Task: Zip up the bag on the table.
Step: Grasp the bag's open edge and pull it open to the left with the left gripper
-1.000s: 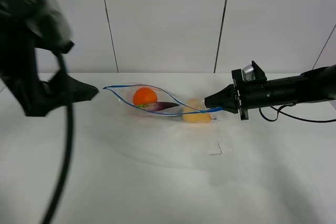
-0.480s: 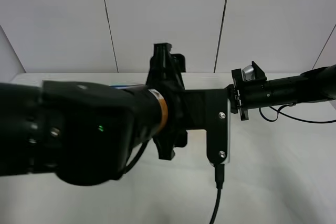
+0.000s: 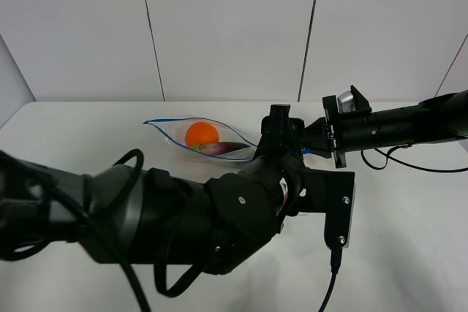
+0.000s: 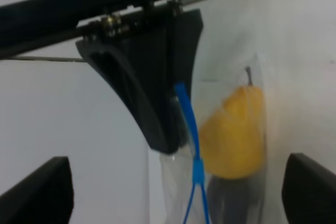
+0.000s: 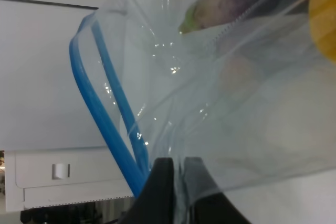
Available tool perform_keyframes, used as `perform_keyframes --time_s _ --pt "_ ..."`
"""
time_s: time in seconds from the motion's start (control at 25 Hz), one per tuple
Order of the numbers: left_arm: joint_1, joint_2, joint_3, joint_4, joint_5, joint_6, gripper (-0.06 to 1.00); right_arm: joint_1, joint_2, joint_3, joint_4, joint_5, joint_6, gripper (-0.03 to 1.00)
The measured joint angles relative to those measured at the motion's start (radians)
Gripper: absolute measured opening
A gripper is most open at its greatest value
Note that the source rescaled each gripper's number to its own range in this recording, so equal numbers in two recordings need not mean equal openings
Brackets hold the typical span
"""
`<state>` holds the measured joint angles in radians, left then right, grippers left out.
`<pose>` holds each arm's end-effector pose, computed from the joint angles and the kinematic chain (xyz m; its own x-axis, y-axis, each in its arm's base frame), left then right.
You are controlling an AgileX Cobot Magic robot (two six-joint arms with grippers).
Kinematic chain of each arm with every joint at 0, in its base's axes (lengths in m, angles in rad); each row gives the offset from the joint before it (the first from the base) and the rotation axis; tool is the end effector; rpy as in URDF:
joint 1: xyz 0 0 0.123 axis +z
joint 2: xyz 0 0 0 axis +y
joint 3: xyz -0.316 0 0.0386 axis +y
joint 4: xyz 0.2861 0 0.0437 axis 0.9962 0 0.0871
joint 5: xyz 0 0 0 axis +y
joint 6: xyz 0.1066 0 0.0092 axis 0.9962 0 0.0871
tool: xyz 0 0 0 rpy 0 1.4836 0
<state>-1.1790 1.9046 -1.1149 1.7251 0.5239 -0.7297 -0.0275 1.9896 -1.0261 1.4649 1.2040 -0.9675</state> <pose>0.2202 -0.3942 0.1830 0.4374 0.8798 -0.1861 0.5277 -0.0835 0.8453 0.3819 0.0889 0.1498 -0.9811 0.1423 -0.1309 -0.0727 0.3558 0.9317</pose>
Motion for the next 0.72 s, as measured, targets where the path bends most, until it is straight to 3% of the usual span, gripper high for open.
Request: perform_keyframes --time_s 0.2,0.72 --pt "0.046 0.031 -0.025 0.006 0.011 -0.022 0.84 0.000 0.000 0.000 -0.008 0.000 0.004 0.00" --pt "0.076 0.079 -0.030 0.007 -0.018 -0.027 0.84 0.000 0.000 0.000 -0.012 0.000 0.007 0.00"
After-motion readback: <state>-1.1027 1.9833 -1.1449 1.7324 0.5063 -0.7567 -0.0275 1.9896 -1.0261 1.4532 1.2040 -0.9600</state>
